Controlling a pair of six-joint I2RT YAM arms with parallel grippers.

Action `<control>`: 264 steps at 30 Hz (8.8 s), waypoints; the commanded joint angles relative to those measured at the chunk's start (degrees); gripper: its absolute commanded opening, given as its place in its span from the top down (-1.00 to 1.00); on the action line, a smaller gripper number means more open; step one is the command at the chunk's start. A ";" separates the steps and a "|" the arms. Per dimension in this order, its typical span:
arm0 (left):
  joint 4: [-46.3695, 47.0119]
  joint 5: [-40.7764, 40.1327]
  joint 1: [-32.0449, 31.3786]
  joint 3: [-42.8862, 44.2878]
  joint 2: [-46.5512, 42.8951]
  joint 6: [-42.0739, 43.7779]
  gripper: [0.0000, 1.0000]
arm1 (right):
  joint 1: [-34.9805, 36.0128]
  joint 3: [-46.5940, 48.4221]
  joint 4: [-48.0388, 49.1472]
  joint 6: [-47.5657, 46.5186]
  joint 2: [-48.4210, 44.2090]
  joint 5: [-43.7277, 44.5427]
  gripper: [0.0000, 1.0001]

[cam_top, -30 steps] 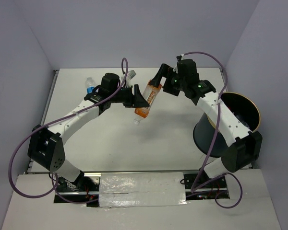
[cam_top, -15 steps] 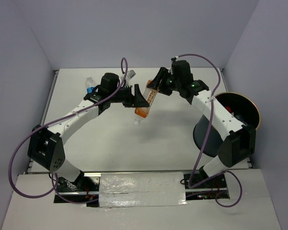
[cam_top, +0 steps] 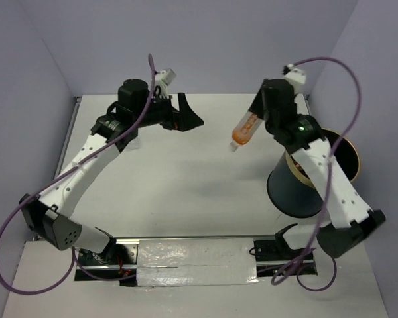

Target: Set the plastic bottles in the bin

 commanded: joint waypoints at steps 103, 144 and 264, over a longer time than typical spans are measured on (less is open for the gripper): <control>7.32 15.30 6.96 -5.25 1.37 -6.09 -0.15 | -3.87 12.01 6.07 -0.71 2.70 -36.02 -0.99; -11.47 -2.08 3.26 10.21 0.68 4.70 -0.99 | -3.87 12.26 2.50 -6.23 -5.53 7.89 1.00; -14.98 -18.17 16.71 14.18 -8.55 5.67 -0.99 | -31.64 1.45 -8.31 -12.30 -14.17 -26.00 -0.99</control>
